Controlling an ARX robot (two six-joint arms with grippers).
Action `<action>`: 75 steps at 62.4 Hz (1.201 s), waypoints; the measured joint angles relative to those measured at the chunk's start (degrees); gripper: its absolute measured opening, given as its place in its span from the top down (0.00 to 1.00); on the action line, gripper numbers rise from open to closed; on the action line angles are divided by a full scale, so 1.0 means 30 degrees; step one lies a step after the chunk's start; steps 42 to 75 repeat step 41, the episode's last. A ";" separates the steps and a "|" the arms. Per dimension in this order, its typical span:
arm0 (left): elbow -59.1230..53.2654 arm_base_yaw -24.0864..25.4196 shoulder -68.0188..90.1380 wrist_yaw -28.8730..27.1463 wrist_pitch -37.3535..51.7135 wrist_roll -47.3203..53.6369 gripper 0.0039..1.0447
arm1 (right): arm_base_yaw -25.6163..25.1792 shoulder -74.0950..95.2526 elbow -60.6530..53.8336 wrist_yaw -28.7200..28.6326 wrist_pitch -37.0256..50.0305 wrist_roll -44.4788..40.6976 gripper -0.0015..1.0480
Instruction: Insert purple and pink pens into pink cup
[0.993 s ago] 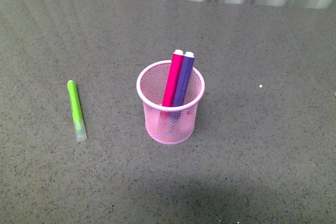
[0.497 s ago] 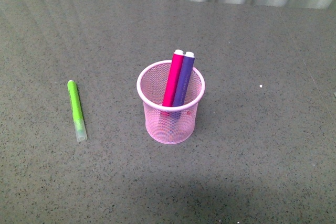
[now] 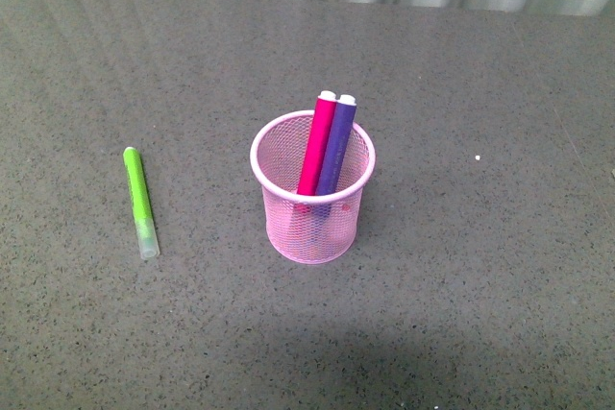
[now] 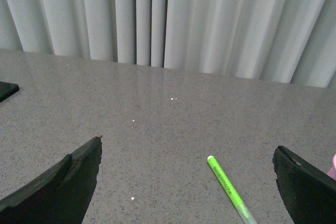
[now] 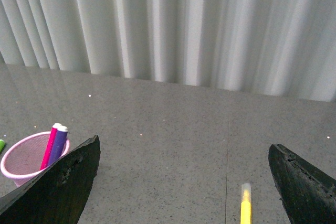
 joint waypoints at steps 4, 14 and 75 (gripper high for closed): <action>0.0000 0.0000 0.0000 0.0000 0.0000 -0.0007 0.07 | -0.0007 0.0000 0.0000 -0.0007 0.0000 0.0000 0.07; 0.0000 0.0000 0.0000 0.0000 0.0000 0.0000 0.07 | -0.0007 0.0000 0.0000 -0.0007 0.0000 0.0000 0.07; 0.0000 0.0000 0.0000 0.0000 0.0000 0.0000 0.07 | 0.0000 0.0000 0.0000 0.0000 0.0000 0.0000 0.07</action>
